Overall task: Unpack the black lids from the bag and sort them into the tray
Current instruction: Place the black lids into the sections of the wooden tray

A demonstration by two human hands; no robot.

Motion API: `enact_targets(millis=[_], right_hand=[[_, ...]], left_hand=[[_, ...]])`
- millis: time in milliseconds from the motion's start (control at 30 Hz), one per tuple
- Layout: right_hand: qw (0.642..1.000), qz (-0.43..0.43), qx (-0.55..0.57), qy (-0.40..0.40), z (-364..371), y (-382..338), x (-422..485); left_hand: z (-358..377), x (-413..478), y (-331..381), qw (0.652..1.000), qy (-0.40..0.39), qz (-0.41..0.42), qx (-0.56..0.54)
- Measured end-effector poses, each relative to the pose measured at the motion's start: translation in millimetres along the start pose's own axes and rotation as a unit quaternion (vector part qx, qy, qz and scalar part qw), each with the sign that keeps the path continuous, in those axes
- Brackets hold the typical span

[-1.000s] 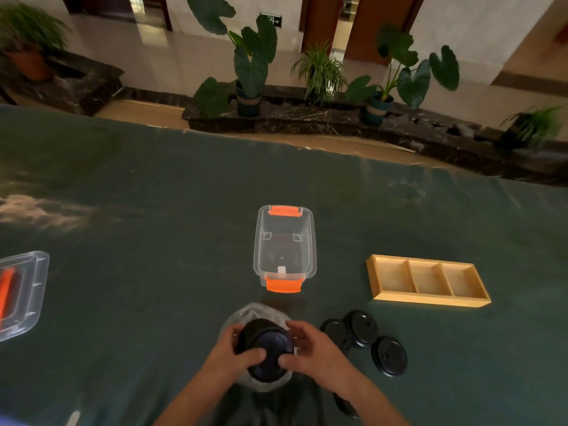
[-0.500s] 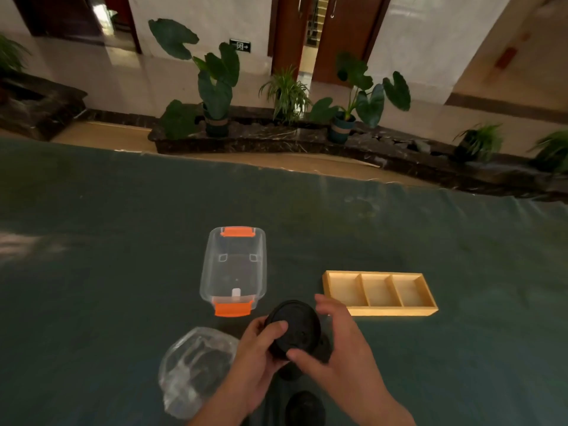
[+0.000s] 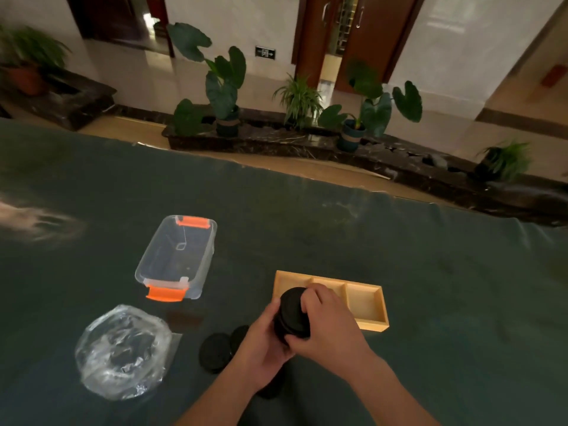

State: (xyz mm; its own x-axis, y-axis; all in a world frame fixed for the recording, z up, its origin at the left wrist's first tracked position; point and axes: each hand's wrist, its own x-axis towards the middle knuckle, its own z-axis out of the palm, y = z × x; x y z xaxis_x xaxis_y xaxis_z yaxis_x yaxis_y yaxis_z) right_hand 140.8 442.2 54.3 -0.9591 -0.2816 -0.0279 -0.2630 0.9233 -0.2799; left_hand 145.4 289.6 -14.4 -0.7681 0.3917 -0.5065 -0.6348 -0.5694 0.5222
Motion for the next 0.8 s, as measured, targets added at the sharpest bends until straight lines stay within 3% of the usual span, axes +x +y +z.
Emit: enact_targets(millis=[233,467,567,700,800], right_hand=[[0.997,-0.025,0.068,-0.003,-7,23,12],[0.991,-0.005,0.128,0.025,3,30,34],[0.985,0.014,0.165,0.043,4,32,44],[0.962,0.060,0.235,0.124,4,41,65],[0.962,0.109,0.207,0.137,18,58,89]], left_hand=[[5,13,-8,0.998,0.049,-0.002,-0.025],[-9,38,0,0.999,0.039,0.002,-0.024],[-11,47,8,0.998,0.042,0.010,-0.034],[-26,54,21,0.995,0.062,0.020,-0.082],[-49,55,32,0.987,0.084,0.037,-0.129]])
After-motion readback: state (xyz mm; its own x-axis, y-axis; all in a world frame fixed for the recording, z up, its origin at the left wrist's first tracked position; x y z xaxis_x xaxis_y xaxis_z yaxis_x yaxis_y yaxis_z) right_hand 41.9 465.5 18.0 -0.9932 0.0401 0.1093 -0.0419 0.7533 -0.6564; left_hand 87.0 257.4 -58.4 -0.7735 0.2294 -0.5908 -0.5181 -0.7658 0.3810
